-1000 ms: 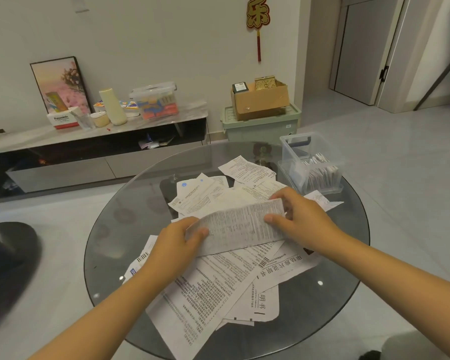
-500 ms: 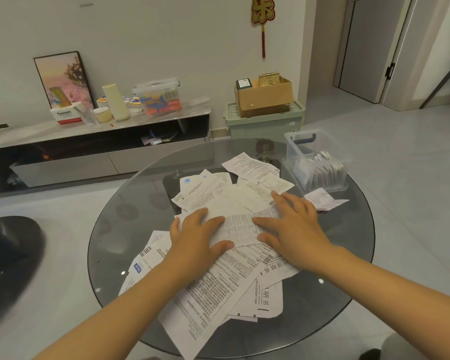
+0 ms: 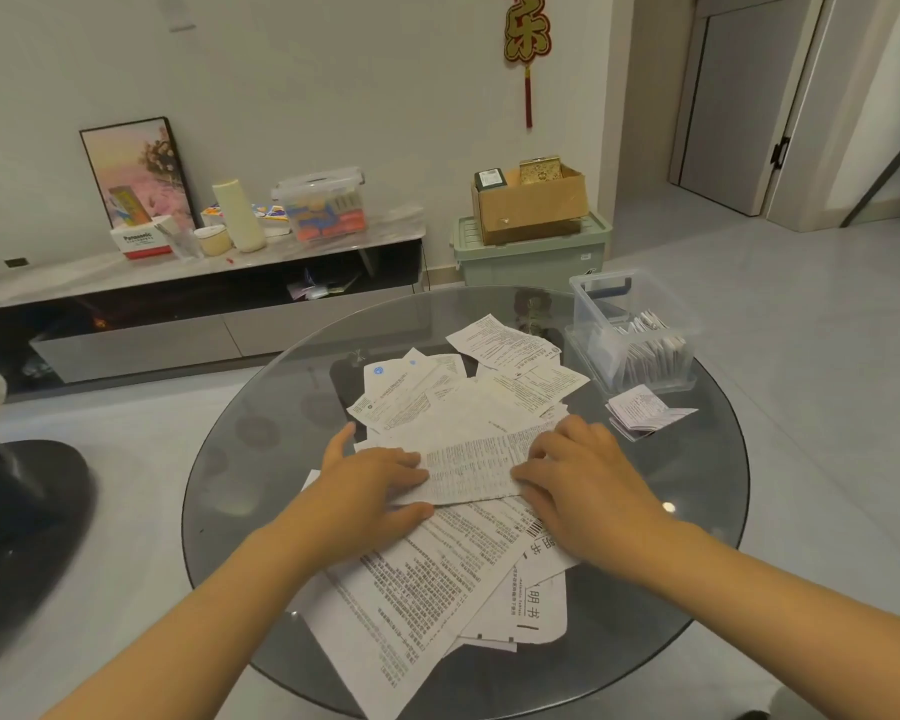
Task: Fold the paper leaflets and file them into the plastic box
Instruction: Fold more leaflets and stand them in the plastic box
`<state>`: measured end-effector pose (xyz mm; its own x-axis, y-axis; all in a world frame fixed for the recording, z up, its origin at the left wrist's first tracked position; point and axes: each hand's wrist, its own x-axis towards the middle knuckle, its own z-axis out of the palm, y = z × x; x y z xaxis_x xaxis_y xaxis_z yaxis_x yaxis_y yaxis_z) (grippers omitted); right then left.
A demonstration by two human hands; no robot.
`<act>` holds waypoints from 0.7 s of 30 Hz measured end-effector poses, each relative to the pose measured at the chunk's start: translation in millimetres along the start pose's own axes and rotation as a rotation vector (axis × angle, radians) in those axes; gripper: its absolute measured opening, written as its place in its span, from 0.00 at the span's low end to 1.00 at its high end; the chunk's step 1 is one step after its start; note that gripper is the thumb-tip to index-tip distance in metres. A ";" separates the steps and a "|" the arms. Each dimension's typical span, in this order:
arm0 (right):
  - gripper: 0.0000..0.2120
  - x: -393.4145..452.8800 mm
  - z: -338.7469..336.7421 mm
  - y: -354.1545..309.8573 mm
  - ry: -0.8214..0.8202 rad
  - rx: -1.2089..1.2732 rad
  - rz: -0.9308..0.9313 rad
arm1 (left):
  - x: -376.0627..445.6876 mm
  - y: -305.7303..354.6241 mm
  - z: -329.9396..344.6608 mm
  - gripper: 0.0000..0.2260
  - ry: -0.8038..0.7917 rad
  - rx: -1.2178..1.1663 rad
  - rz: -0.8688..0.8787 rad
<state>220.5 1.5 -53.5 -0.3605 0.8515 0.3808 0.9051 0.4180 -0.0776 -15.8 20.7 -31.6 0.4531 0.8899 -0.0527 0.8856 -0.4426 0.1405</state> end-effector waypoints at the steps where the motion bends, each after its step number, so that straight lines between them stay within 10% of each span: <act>1: 0.10 -0.4 -2.9 -6.9 -0.017 0.037 0.008 | 0.1 1.6 -1.5 0.31 0.053 0.002 0.038; 7: 0.16 4.5 -5.4 -19.2 -0.097 0.168 0.003 | 6.5 14.1 0.6 0.22 0.394 -0.138 0.182; 12: 0.12 5.3 -7.0 -15.5 -0.102 0.287 0.121 | 6.1 32.9 -8.7 0.04 0.356 -0.521 0.001; 21: 0.18 4.6 -2.7 -1.2 -0.199 0.548 0.304 | 16.8 31.1 6.6 0.10 0.170 -0.737 -0.153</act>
<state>218.4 4.0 -49.2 -0.1888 0.9775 0.0943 0.7463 0.2052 -0.6332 20.0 21.2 -34.6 0.2566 0.9663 0.0198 0.6133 -0.1787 0.7694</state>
